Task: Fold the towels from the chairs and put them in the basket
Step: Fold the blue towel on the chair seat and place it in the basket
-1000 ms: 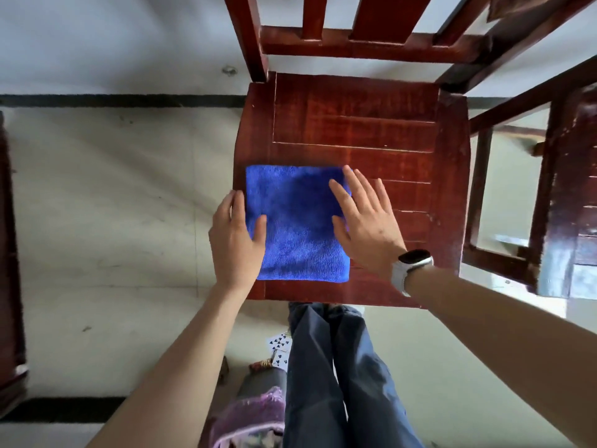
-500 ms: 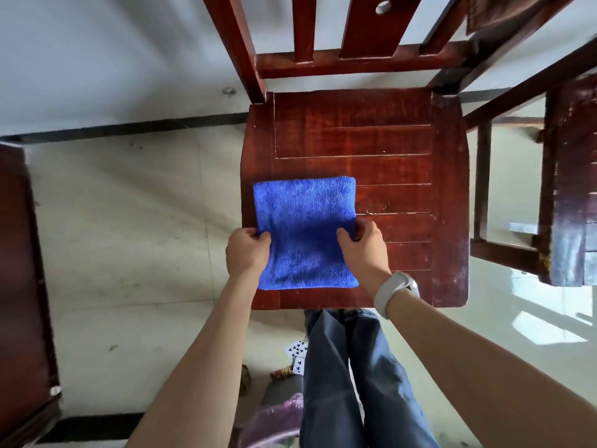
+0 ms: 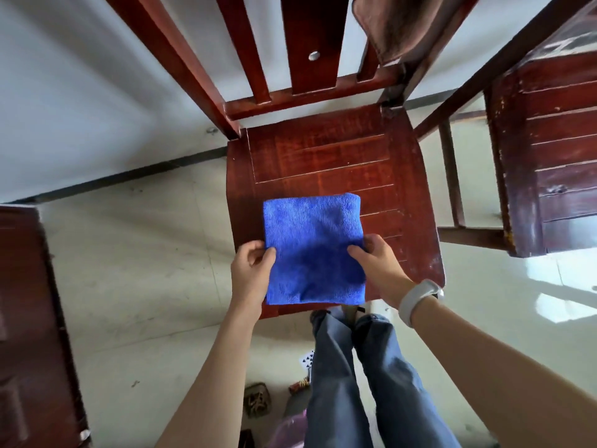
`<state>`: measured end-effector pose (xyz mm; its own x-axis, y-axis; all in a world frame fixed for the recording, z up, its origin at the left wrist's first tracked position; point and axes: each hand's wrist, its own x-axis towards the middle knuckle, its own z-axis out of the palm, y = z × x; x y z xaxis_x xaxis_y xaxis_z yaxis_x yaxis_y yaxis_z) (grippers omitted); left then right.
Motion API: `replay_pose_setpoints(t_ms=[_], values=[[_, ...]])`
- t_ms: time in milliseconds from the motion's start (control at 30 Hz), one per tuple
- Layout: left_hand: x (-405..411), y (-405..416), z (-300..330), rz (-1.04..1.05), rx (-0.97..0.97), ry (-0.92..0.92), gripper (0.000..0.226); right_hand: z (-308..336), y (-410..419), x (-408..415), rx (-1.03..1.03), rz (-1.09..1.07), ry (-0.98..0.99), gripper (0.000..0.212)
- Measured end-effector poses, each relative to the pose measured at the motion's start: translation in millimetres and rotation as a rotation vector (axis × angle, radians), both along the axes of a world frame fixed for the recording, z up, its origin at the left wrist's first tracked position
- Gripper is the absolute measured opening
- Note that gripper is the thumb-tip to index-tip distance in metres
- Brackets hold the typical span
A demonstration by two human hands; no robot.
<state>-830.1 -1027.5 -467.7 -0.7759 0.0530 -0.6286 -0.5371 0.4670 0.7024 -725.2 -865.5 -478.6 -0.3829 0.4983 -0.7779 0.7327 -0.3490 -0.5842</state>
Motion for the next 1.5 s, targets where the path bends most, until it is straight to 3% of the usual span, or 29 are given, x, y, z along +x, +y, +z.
replay_pose_setpoints(t_ms=[100, 233, 467, 867, 1133, 1500], values=[[18, 19, 29, -0.025, 0.082, 0.027, 0.023, 34, 19, 26, -0.087, -0.144, 0.096, 0.031], [51, 55, 73, -0.209, 0.138, 0.076, 0.029, 84, 52, 77, -0.139, -0.249, 0.217, 0.033], [150, 168, 146, -0.529, 0.226, 0.119, 0.030, 169, 124, 214, 0.020, -0.405, 0.285, 0.028], [411, 396, 242, -0.984, 0.420, 0.082, 0.031, 279, 259, 501, 0.318, -0.782, 0.256, 0.029], [533, 540, 280, -1.297, 0.464, 0.087, 0.028, 310, 323, 625, 0.414, -1.097, 0.268, 0.020], [664, 799, 309, -1.473, 0.551, 0.064, 0.026, 331, 552, 747, 0.503, -1.324, 0.351, 0.023]])
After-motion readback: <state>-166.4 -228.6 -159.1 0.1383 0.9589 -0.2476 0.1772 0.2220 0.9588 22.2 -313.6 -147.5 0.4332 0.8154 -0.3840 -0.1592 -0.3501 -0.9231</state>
